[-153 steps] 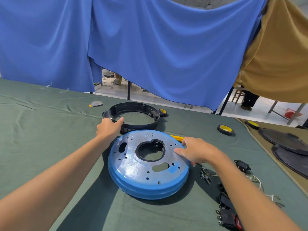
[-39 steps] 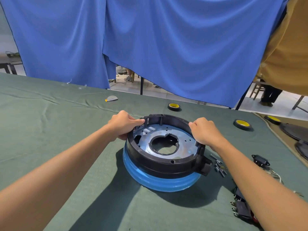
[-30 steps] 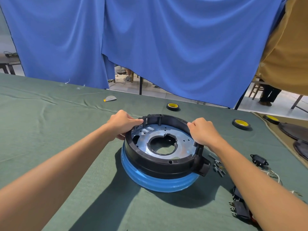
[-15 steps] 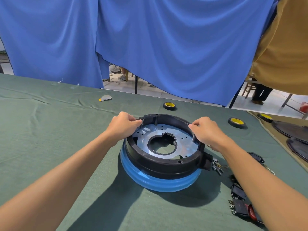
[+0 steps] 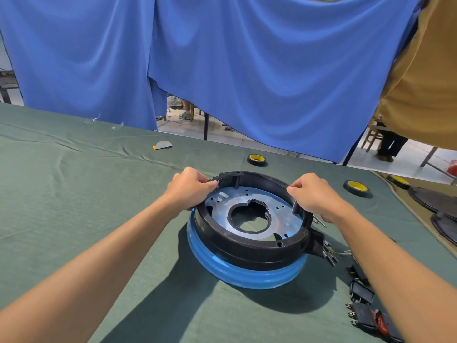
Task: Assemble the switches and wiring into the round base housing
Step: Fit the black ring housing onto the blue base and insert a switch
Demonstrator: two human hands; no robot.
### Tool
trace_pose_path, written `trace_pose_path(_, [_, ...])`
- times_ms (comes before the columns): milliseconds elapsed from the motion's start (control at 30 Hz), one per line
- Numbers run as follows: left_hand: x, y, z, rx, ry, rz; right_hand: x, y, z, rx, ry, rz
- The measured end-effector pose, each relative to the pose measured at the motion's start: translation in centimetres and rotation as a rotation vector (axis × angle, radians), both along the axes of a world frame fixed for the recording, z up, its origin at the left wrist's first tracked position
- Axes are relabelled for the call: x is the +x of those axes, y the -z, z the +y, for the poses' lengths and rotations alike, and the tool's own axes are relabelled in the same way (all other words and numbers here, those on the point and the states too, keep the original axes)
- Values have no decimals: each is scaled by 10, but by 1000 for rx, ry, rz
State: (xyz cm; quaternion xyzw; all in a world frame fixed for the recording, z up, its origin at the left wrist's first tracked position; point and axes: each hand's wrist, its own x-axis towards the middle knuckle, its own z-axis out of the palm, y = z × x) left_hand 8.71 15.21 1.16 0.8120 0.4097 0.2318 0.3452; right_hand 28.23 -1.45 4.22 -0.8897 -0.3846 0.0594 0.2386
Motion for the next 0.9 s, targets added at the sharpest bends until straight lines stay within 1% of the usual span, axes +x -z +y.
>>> trace_pose_path(200, [0,0,-5,6,-34,-13,-3,1,-3,23,2,0])
trace_pose_path(333, [-1,5,-8,20,-61,-45,-10,10,-6,106,24,-9])
trace_pose_path(433, [-1,8,-10,-8,-66,-73,-13,16,-9,182,70,53])
trace_pose_path(500, [-1,6,-10,2,-77,-50,-13,18,-10,210,98,105])
trace_pose_path(567, [-1,2,-13,99,-113,-6,-13,21,-11,234,117,142])
trace_pose_path(633, [0,-4,-23,285,-157,25,-13,25,-11,271,142,181])
trace_pose_path(667, [2,-8,-30,358,-143,6,-13,27,-11,293,151,206])
trace_pose_path(733, [6,-15,-52,446,-12,-11,-13,29,-11,329,154,251])
trace_pose_path(800, [10,-19,-75,502,195,50,-11,28,-13,342,143,293])
trace_pose_path(900, [7,-21,-101,420,568,126,-8,24,-20,317,79,347])
